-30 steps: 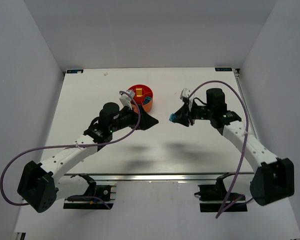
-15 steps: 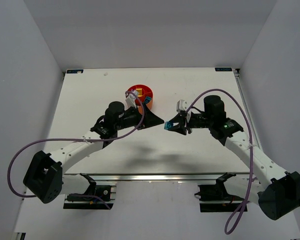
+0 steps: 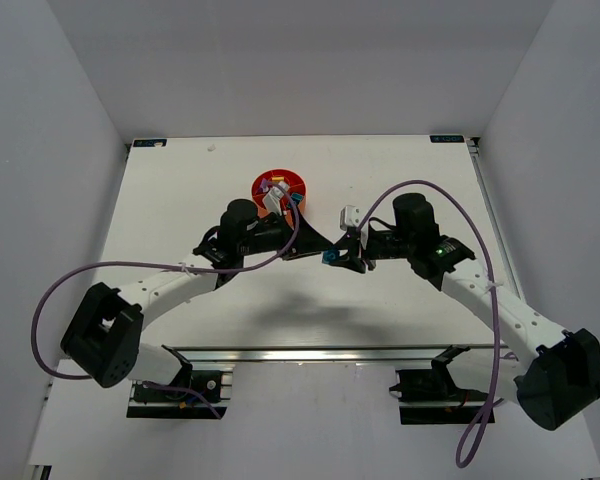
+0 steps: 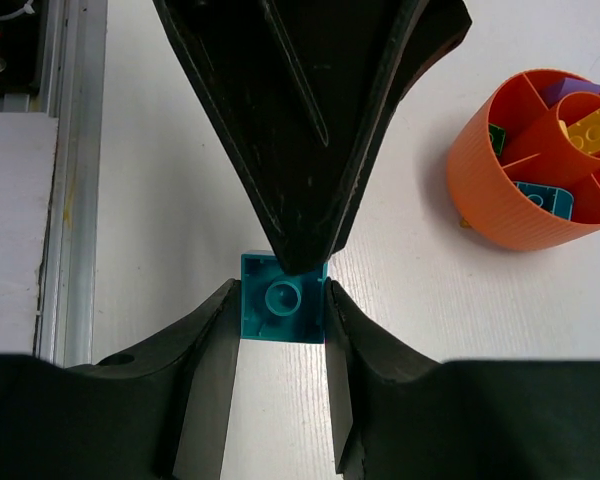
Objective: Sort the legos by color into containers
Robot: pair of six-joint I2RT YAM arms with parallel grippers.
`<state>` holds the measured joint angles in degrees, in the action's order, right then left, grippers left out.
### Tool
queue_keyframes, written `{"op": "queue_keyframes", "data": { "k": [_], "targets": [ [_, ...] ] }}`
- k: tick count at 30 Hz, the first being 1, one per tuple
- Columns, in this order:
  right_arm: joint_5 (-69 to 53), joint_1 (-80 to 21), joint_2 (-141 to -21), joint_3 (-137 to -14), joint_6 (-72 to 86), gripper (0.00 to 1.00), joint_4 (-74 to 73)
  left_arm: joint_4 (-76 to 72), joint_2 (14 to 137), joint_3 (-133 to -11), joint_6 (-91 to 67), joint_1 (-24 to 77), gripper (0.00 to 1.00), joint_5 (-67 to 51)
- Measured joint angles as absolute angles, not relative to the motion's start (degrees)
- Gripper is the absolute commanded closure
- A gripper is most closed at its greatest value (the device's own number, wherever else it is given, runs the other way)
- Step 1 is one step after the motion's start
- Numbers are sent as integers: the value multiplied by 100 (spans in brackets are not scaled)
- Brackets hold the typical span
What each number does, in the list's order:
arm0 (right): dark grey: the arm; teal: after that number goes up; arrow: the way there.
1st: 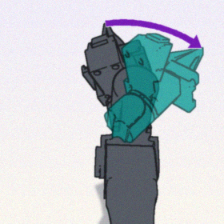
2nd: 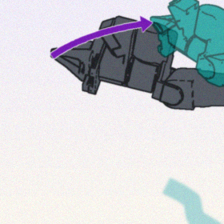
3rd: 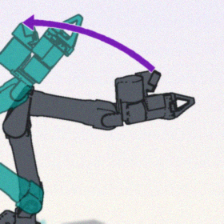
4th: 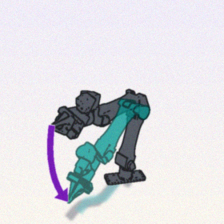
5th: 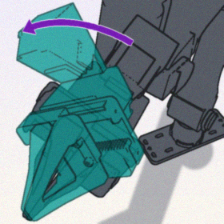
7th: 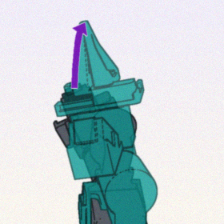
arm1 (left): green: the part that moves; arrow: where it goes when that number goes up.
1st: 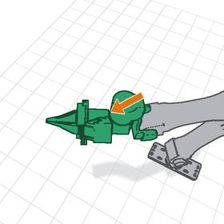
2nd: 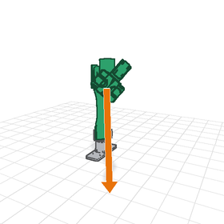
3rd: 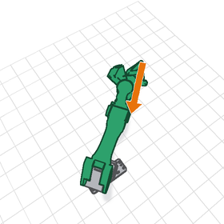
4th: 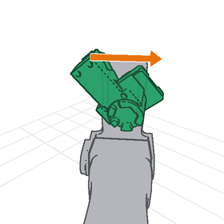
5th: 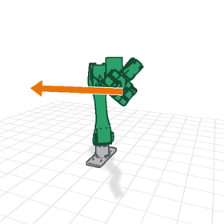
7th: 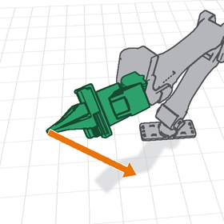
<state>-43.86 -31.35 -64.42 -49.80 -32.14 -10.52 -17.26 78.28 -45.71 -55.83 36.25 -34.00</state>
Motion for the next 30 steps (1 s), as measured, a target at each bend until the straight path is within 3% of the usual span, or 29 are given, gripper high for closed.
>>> {"op": "queue_keyframes", "data": {
  "k": [15,24,28,30],
  "targets": [
    [-4005,-3194,-6667,-4989,-3203,92,-840,-1719,8324,-4823,-5575,3632,39,-3730],
    [-3865,-3194,-6578,-4989,-3170,88,-735,-1555,8405,-4934,-5461,3660,61,-3704],
    [-3776,-3190,-6573,-4987,-3159,69,-735,-1498,8530,-5037,-5424,3660,75,-3726],
    [-3747,-3186,-6571,-4987,-3151,50,-733,-1496,8562,-5074,-5404,3660,80,-3728]
  ]
}}
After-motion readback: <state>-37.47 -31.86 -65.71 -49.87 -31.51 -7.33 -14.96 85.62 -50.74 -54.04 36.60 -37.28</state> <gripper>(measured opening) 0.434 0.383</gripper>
